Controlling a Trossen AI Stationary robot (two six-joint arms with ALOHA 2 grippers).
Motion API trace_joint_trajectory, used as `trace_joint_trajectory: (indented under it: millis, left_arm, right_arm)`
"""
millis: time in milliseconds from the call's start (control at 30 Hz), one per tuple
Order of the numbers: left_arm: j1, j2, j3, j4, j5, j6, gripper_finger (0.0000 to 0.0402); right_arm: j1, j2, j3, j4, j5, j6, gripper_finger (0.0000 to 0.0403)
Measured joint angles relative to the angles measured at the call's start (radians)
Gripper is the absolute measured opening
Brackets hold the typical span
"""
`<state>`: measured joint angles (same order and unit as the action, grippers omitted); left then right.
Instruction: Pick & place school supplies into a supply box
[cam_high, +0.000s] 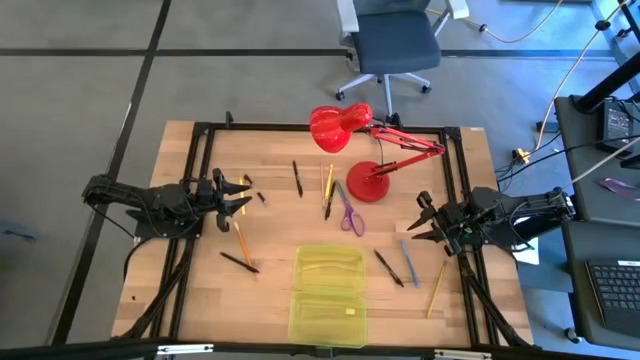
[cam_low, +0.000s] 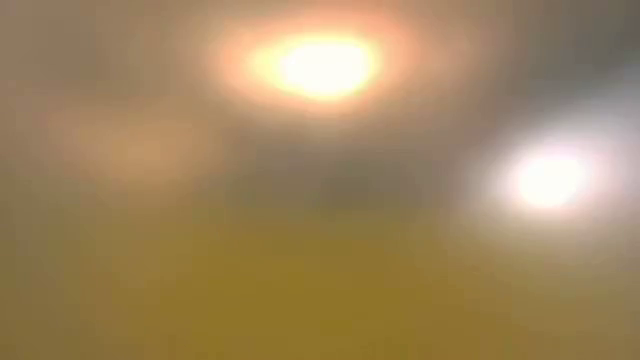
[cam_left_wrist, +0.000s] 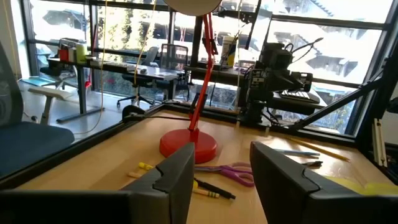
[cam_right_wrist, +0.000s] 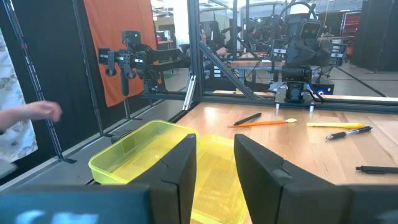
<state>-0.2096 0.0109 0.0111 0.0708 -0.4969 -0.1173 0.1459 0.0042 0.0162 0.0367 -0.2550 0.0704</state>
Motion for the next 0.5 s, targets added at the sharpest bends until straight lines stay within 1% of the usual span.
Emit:
trace_joint_trajectory:
  millis: [300,500]
  left_arm:
    - [0.0,0.0,0.0,0.0,0.0,0.0,0.0151]
    - [0.0,0.0,0.0,0.0,0.0,0.0,0.0149]
  right_arm:
    - [0.0,0.0,0.0,0.0,0.0,-0.003,0.0114]
    - [0.0,0.0,0.0,0.0,0.001,-0.189,0.0114]
